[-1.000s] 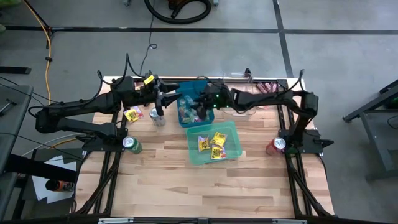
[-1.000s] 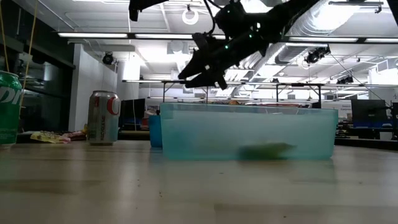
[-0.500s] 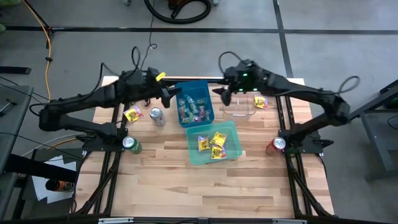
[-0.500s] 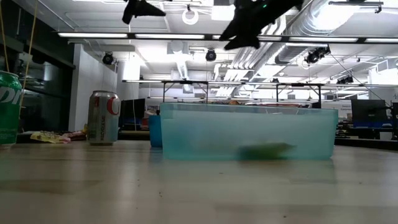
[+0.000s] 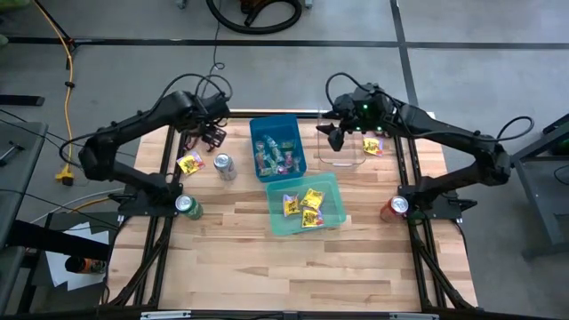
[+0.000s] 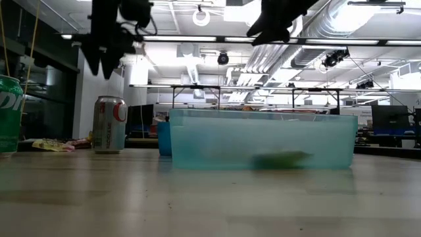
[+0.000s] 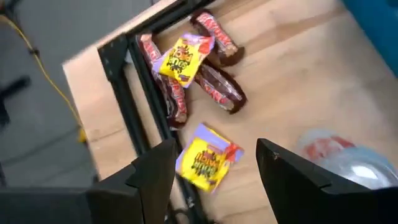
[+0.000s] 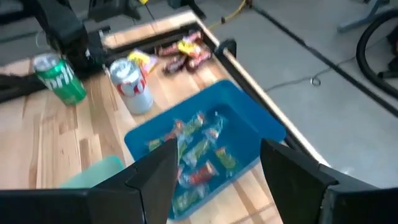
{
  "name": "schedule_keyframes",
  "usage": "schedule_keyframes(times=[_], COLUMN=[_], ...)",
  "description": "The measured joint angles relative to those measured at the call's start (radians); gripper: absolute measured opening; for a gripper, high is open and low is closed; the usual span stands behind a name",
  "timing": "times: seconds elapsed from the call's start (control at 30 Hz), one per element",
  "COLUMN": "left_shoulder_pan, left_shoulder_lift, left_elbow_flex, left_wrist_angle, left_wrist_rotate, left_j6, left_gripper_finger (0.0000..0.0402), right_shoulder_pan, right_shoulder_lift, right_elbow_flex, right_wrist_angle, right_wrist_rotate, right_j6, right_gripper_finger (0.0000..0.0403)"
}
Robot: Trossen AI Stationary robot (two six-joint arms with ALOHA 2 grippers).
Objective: Sort candy
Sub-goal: Put the yellow candy into the green bin
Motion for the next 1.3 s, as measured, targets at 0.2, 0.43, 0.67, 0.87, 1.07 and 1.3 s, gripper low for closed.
schedule_keyframes(times=[0.2,0.43,0.67,0.87,1.07,1.3], left_shoulder_pan=[0.088,0.145,0.156,0.155,0.16,0.162], left_shoulder_lift=[-0.12,-0.218,-0.219,-0.214,-0.193,-0.155], left_elbow_flex=[-0.252,-0.496,-0.65,-0.74,-0.788,-0.846], left_wrist_angle=[0.184,0.283,0.497,0.631,0.616,0.696], left_wrist_rotate=[0.081,0.096,0.183,0.158,0.136,0.137], left_j6=[-0.122,-0.288,-0.391,-0.517,-0.528,-0.538], left_gripper_finger=[0.0211,0.0211,0.0211,0.0211,0.0211,0.0211], right_shoulder_pan=[0.003,0.003,0.003,0.003,0.003,0.003], right_shoulder_lift=[0.01,0.01,0.01,0.01,0.01,0.01], right_elbow_flex=[-0.012,-0.09,-0.154,-0.159,-0.159,-0.159], right_wrist_angle=[-0.031,-0.019,0.082,0.145,0.163,0.163], right_wrist_rotate=[-0.008,-0.012,-0.061,-0.079,-0.079,-0.079], right_j6=[-0.002,0.009,0.045,0.053,0.056,0.071], right_gripper_finger=[0.0224,0.0224,0.0224,0.0224,0.0224,0.0224])
